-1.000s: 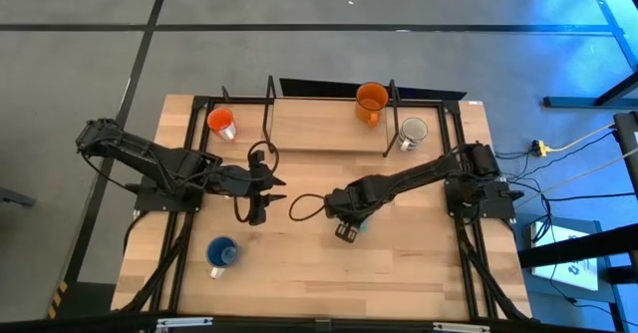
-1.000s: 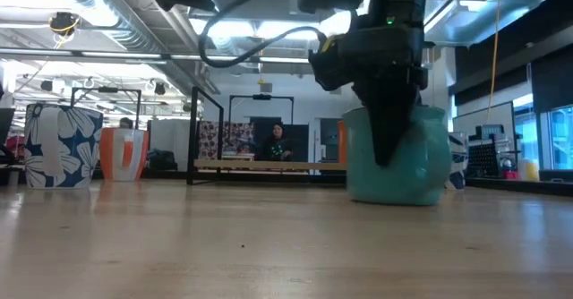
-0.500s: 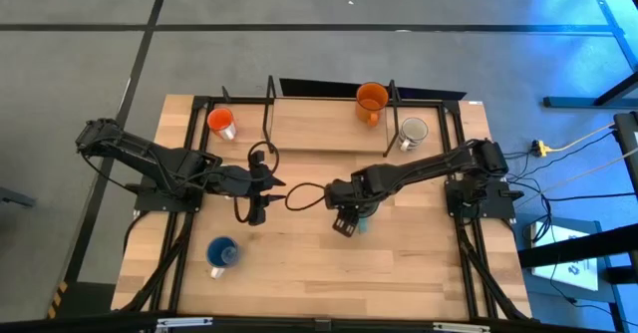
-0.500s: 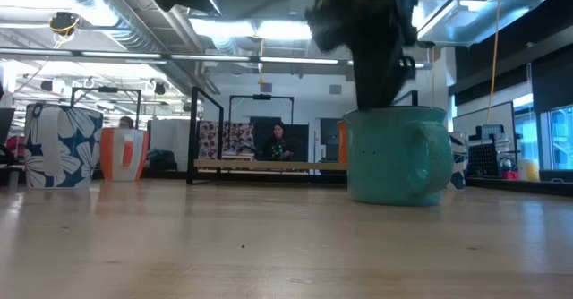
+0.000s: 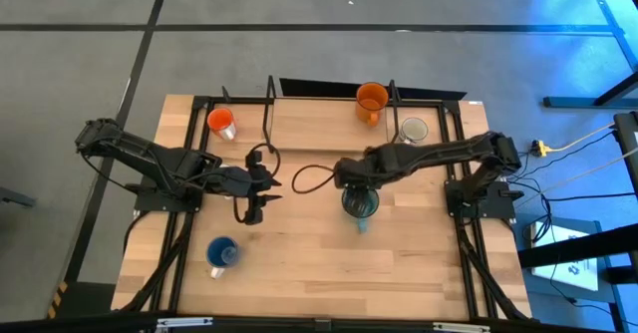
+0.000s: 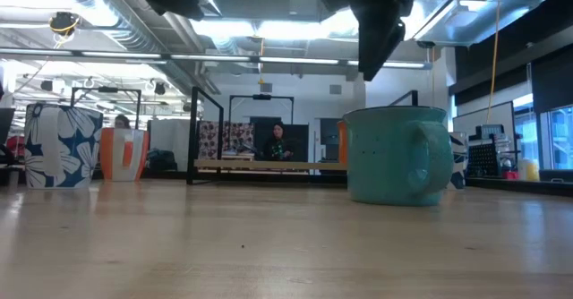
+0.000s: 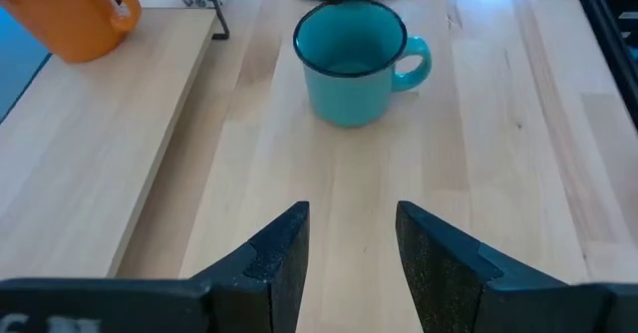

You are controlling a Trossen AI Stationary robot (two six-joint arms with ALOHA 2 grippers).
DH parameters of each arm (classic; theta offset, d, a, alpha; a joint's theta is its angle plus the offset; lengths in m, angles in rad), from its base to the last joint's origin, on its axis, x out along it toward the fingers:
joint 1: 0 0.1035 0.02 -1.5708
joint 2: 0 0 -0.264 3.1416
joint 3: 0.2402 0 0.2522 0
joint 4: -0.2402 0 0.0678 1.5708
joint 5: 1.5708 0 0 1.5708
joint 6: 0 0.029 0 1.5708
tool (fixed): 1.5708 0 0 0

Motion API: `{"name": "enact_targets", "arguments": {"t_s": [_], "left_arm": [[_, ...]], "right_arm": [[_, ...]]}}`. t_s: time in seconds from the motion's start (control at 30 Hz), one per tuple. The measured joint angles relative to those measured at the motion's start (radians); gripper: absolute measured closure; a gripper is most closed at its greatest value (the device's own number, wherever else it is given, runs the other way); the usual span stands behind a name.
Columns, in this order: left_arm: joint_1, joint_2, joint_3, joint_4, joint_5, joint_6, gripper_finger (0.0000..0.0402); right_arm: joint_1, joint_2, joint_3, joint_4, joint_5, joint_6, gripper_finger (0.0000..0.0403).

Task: Place coffee mugs
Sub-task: Put the green mug on the shelf

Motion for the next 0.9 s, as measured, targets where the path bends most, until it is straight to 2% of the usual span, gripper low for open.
{"name": "enact_targets", "arguments": {"t_s": [0.23, 0.37, 0.47, 0.67, 0.9], "left_arm": [[0.0, -0.001, 0.0, -0.059, -0.001, -0.058, 0.0255], [0.0, -0.001, 0.0, -0.057, -0.005, -0.093, 0.0255], [0.0, 0.0, 0.0, -0.057, -0.013, -0.155, 0.0255], [0.0, 0.003, 0.0, -0.055, -0.045, -0.282, 0.0255], [0.0, 0.003, 0.0, -0.055, -0.05, -0.323, 0.0255]], "right_arm": [[-0.086, -0.069, -0.153, 0.092, -0.039, -0.18, 0.0219], [-0.116, -0.069, -0.233, 0.151, -0.114, -0.257, 0.0225], [-0.128, -0.069, -0.27, 0.182, -0.125, -0.308, 0.0226], [-0.147, -0.062, -0.304, 0.208, -0.137, -0.343, 0.0226], [-0.146, 0.002, -0.314, 0.262, -0.182, -0.377, 0.0226]]}}
